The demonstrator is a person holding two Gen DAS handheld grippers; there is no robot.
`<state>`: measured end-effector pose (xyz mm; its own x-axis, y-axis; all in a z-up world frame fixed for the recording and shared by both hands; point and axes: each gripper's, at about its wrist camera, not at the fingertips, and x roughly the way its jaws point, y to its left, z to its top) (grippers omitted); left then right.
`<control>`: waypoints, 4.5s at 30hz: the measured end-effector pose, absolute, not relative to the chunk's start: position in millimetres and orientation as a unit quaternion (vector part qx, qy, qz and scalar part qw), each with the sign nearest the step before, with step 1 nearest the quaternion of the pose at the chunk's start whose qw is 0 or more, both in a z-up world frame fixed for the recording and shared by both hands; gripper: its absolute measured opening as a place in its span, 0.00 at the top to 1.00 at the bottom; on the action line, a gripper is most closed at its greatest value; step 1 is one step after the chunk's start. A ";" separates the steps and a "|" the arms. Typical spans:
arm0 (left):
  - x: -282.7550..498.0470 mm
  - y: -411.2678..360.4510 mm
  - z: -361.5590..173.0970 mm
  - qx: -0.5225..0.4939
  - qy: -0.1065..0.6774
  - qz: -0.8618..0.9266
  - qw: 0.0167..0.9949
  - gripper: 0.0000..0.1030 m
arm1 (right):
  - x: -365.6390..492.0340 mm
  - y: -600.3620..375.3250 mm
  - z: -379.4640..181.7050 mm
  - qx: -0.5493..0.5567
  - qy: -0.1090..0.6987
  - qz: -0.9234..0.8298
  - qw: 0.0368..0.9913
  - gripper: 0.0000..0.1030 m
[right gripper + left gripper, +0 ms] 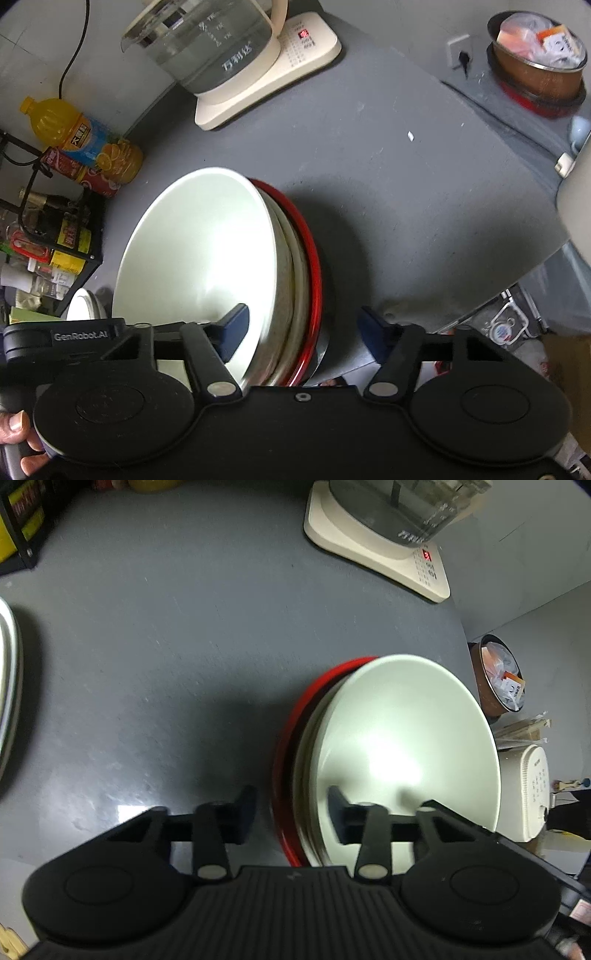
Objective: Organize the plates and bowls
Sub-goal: 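Lift the red bowl stack with both tools and lower it onto the plates, then open both tools and pull them back from the stacked dishes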
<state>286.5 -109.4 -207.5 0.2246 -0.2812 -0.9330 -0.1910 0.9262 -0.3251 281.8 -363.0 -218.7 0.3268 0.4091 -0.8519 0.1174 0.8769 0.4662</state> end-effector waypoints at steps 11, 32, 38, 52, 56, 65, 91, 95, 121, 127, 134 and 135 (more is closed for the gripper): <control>283.3 -112.2 -211.3 -0.180 0.622 -0.031 0.761 0.76 | 279.8 -355.4 -222.7 0.208 0.574 0.114 0.784 0.63; 224.4 -40.3 -162.2 -0.230 0.577 0.049 0.783 0.77 | 274.1 -283.9 -183.0 0.196 0.547 0.221 0.783 0.63; 212.3 -5.7 -150.0 -0.245 0.561 0.074 0.787 0.77 | 274.1 -250.3 -171.9 0.183 0.544 0.242 0.782 0.63; 201.3 85.3 -132.1 -0.268 0.537 0.086 0.795 0.76 | 278.1 -166.6 -155.5 0.173 0.537 0.258 0.784 0.63; 203.4 113.7 -133.3 -0.278 0.537 0.084 0.792 0.76 | 283.1 -143.2 -155.7 0.176 0.538 0.258 0.783 0.63; 206.3 170.0 -137.0 -0.288 0.534 0.091 0.790 0.76 | 288.9 -88.5 -152.5 0.164 0.543 0.267 0.779 0.63; 215.0 253.9 -191.0 -0.282 0.579 0.052 0.763 0.76 | 271.2 -27.9 -188.3 0.163 0.579 0.215 0.769 0.62; 216.8 253.5 -190.2 -0.279 0.576 0.042 0.767 0.75 | 269.8 -29.6 -189.2 0.166 0.583 0.210 0.767 0.62; 212.7 237.7 -153.4 -0.201 0.539 0.030 0.818 0.45 | 237.0 -66.8 -144.3 0.170 0.513 0.192 0.819 0.21; 193.8 227.2 -130.8 -0.181 0.513 0.044 0.838 0.34 | 213.4 -97.7 -115.6 0.163 0.488 0.178 0.839 0.06; 157.8 210.1 -108.4 -0.170 0.494 0.046 0.852 0.23 | 187.5 -127.7 -93.7 0.152 0.466 0.174 0.854 0.03; 151.8 207.5 -105.3 -0.173 0.491 0.047 0.852 0.22 | 184.3 -131.3 -91.8 0.152 0.464 0.173 0.855 0.02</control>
<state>151.8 207.5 -105.3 0.5127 -0.0897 -0.8539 -0.2512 0.9353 -0.2491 184.3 -131.3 -91.8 0.5088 0.4364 -0.7421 -0.1547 0.8943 0.4198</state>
